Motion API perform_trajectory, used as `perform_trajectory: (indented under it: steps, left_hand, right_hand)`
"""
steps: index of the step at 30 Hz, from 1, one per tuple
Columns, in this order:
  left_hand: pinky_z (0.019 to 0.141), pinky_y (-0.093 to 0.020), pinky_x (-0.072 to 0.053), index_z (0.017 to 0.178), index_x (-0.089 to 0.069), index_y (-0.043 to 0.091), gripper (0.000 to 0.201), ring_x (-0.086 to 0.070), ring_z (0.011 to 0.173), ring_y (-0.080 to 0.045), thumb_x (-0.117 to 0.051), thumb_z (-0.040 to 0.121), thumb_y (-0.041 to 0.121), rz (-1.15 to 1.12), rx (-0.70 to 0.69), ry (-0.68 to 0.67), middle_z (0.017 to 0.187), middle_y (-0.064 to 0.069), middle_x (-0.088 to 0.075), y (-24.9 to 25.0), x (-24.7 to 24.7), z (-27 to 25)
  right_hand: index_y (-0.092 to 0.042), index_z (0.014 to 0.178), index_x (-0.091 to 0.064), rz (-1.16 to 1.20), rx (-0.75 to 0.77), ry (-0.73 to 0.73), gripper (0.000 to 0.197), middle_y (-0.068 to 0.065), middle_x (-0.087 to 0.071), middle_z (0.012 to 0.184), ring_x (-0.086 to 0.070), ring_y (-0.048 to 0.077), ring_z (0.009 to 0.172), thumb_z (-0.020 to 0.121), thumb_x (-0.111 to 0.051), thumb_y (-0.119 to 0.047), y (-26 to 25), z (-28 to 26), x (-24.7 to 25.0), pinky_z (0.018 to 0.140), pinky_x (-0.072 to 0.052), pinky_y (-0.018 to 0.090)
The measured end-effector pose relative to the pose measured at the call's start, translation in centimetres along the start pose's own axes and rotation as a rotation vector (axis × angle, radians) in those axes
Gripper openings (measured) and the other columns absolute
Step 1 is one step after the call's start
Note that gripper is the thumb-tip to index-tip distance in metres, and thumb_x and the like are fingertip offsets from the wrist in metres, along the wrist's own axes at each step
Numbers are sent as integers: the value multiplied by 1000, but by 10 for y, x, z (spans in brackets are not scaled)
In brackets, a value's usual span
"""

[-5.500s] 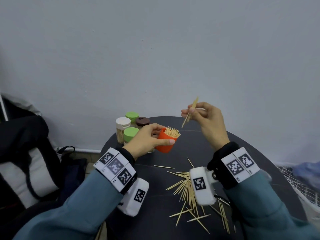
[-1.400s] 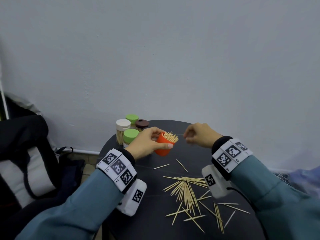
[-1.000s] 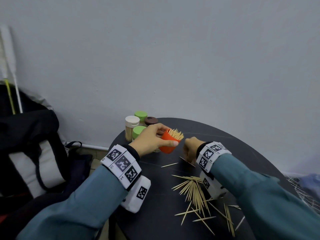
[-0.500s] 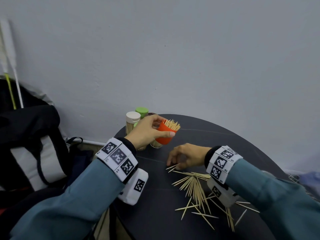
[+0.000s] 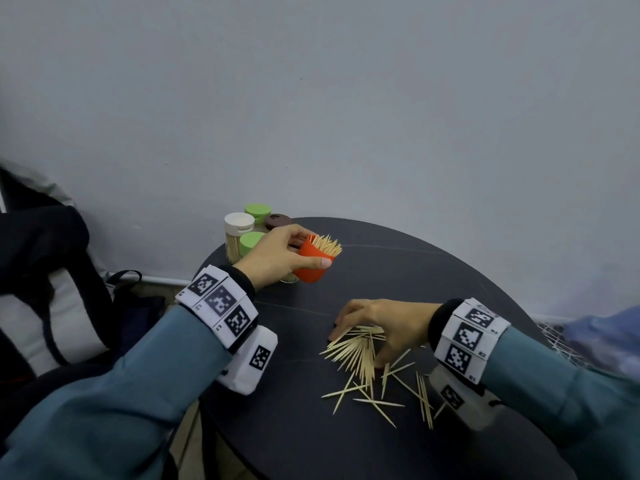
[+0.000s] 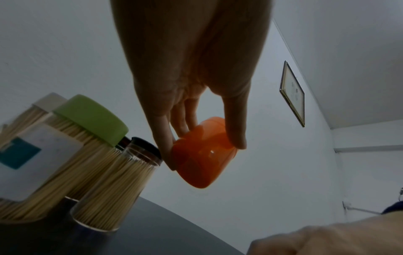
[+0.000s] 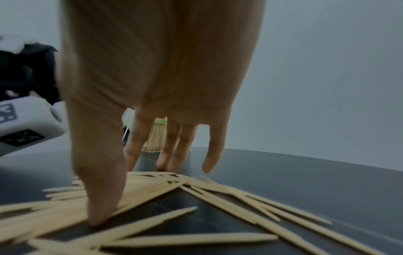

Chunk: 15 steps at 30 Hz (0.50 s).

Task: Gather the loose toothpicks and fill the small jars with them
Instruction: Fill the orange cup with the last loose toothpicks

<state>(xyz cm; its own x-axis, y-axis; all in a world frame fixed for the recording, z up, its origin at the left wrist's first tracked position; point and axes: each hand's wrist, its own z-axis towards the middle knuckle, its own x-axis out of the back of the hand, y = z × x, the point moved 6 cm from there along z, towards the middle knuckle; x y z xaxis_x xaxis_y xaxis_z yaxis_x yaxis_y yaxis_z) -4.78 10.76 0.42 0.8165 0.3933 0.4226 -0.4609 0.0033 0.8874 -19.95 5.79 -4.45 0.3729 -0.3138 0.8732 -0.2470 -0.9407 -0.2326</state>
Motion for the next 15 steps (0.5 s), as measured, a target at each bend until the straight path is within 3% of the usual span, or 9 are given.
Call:
perform_trajectory:
  steps: [5,8,11,15]
  left_hand:
    - [67,-7,-37,124,-53,12,52,-47,102,-8,-74,78,21,21,-3,-3,109,4,-52,-1,-2,1]
    - [75,-13,-39,123,-53,12,52,-48,102,-8,-75,77,21,20,1,-4,109,4,-53,-2,-2,1]
    - [82,-21,-39,124,-53,12,52,-48,102,-9,-75,77,21,26,5,-3,109,5,-52,-2,-2,2]
    - [68,-10,-39,121,-54,13,48,-48,100,-7,-75,78,21,13,-4,-2,106,6,-53,-3,-1,2]
  right_hand:
    - [-19,118,-62,11,7,131,43,-1,-51,112,-49,10,104,77,-75,-19,-1,1,3,88,-34,15]
    - [-16,109,-65,27,-3,154,31,-7,-51,100,-49,5,92,79,-72,-19,-2,4,3,84,-41,20]
    - [-12,107,-62,10,-34,147,24,0,-59,101,-53,7,88,85,-67,-18,-5,8,4,84,-47,26]
    - [-8,112,-58,-116,-113,119,23,6,-58,112,-54,17,95,91,-57,-20,-5,16,4,81,-43,27]
